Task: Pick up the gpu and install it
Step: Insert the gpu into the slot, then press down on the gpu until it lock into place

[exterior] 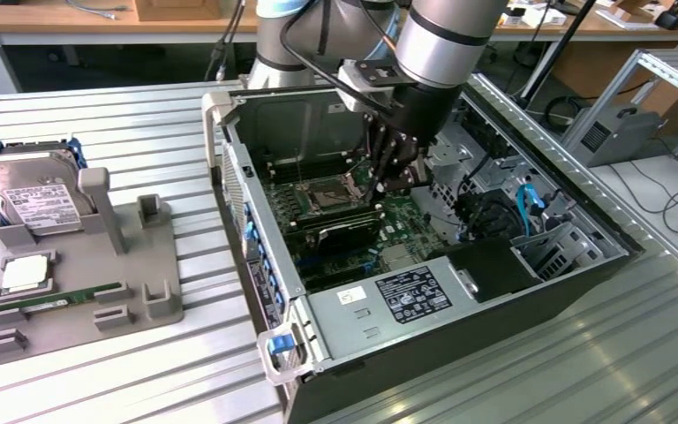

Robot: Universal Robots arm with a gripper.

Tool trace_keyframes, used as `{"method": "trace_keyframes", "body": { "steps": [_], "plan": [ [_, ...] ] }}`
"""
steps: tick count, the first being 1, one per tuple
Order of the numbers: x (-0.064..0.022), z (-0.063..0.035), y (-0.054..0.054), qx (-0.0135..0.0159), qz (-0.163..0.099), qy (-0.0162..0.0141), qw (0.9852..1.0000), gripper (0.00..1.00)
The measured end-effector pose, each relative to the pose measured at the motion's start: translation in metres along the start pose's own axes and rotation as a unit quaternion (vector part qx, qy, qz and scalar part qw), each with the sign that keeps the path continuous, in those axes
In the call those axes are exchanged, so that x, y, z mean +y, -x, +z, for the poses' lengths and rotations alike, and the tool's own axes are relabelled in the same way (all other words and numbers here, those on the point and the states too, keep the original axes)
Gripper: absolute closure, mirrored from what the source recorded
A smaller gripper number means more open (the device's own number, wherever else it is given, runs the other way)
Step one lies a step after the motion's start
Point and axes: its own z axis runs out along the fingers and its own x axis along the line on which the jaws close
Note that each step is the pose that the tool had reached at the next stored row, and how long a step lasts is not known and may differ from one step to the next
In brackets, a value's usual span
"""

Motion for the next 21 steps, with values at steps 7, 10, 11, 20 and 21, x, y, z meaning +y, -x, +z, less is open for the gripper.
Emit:
{"method": "trace_keyframes", "body": {
  "steps": [7,10,11,20,21],
  "plan": [
    [0.0000,0.0000,0.000,0.0000,0.000,0.0000,1.0000,0.89],
    [0.0124,0.0027,0.000,0.0000,0.000,-0.0001,1.0000,0.89],
    [0.0255,0.0053,0.000,-0.0001,0.000,-0.0006,1.0000,0.89],
    [0.0627,0.0293,-0.001,-0.0001,0.000,-0.0010,1.0000,0.89],
    [0.0643,0.0312,-0.001,-0.0001,0.000,-0.0010,1.0000,0.89]
  ]
}}
